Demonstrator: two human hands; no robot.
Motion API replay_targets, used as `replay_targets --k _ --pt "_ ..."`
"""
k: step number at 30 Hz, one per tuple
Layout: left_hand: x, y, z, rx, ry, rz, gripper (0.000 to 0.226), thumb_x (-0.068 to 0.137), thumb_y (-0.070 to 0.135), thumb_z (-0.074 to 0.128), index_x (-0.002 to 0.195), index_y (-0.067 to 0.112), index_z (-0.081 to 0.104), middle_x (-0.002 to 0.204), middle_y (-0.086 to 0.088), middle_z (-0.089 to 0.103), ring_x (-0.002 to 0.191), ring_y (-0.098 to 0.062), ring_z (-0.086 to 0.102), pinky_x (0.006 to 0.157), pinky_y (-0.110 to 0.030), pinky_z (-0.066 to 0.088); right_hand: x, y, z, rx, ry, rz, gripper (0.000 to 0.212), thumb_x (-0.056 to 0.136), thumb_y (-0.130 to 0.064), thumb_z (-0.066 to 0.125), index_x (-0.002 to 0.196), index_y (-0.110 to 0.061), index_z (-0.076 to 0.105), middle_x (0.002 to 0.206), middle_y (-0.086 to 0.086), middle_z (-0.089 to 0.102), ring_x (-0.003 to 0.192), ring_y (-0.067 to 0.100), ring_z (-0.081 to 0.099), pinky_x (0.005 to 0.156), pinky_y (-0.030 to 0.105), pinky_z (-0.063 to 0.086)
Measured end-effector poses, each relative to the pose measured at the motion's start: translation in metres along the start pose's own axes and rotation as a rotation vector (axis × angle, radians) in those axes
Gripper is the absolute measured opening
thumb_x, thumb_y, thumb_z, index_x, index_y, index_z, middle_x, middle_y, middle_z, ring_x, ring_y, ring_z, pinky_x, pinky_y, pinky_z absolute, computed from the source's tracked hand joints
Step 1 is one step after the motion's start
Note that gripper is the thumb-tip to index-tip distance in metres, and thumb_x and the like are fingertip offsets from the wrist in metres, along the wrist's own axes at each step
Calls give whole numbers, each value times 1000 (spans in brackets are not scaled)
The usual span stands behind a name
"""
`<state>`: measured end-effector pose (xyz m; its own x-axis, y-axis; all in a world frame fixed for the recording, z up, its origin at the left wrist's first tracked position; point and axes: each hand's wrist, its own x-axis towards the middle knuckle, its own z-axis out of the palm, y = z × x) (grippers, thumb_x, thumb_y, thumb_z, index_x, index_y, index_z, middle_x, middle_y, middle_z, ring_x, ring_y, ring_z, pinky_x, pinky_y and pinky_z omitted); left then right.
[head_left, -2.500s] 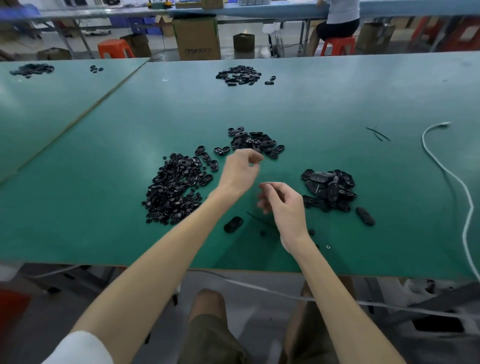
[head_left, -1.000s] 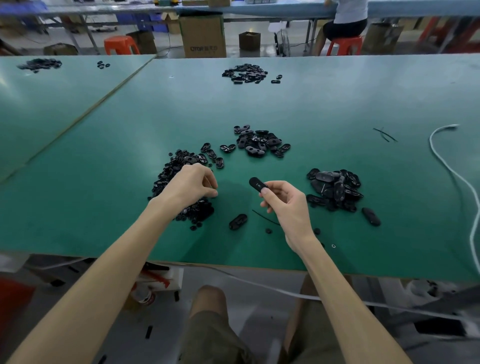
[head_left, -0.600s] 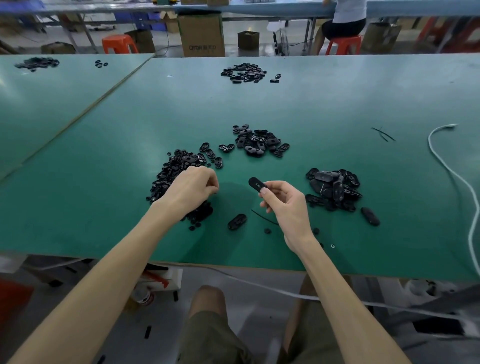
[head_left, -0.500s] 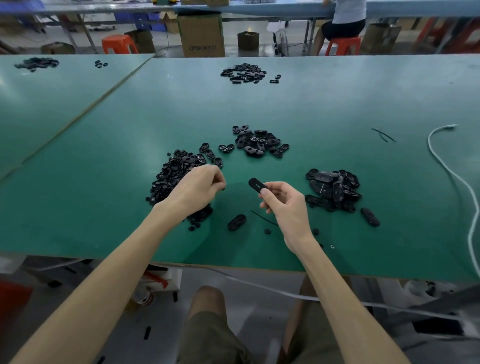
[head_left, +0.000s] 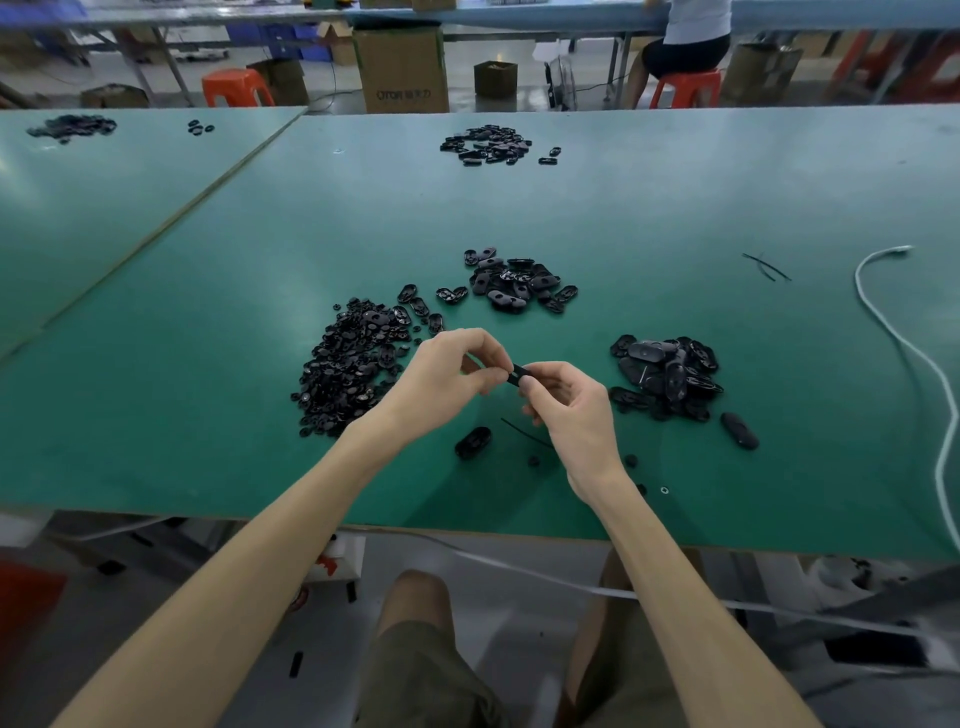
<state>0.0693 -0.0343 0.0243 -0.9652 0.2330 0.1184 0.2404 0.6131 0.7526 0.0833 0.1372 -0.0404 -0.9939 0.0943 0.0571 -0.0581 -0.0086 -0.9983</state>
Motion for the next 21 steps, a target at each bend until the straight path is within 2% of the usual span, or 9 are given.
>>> replay_targets --k 4,7,10,13,15,17,21 --pt "1 0 4 0 64 -37 12 90 12 77 87 23 73 105 0 62 91 -10 65 85 -15 44 0 0 0 18 -7 -4 7 97 -6 70 102 -9 74 86 -2 75 68 6 66 63 20 52" --pt "1 -2 7 -21 53 -22 7 86 11 80 90 17 77 111 -2 67 98 -13 67 96 -25 48 0 0 0 25 -29 -14 10 97 -6 70 99 -13 75 85 -4 75 69 7 65 63 19 52" --pt "0 -5 11 -86 54 -27 9 85 10 82 88 18 78 99 5 75 88 -9 71 83 -26 54 0 0 0 16 -55 -18 12 98 -7 69 98 -17 75 85 -5 76 67 8 65 62 21 51" --pt "-1 -10 15 -149 54 -43 12 85 8 82 86 19 77 80 15 74 67 -4 68 67 -19 48 0 0 -1 8 -64 -25 15 99 -4 67 99 -17 75 84 -5 76 65 7 64 61 21 51" --pt "-1 -11 16 -187 62 -50 14 84 7 82 88 19 76 84 10 74 62 -5 65 65 -20 48 0 0 -1 16 -67 -24 15 98 -3 67 99 -17 74 81 -5 75 64 7 63 60 20 51" --pt "0 -12 15 -228 79 -55 18 84 4 82 93 18 75 92 -2 75 63 -9 67 65 -24 53 0 0 -1 26 -69 -22 14 98 -4 68 99 -16 75 80 -4 75 64 8 63 60 21 51" --pt "0 -13 13 -288 64 -76 22 85 1 81 101 13 73 87 -12 75 69 -21 72 75 -35 62 0 1 0 28 -68 -22 10 96 -5 71 98 -13 76 79 -1 75 64 9 63 59 21 50"
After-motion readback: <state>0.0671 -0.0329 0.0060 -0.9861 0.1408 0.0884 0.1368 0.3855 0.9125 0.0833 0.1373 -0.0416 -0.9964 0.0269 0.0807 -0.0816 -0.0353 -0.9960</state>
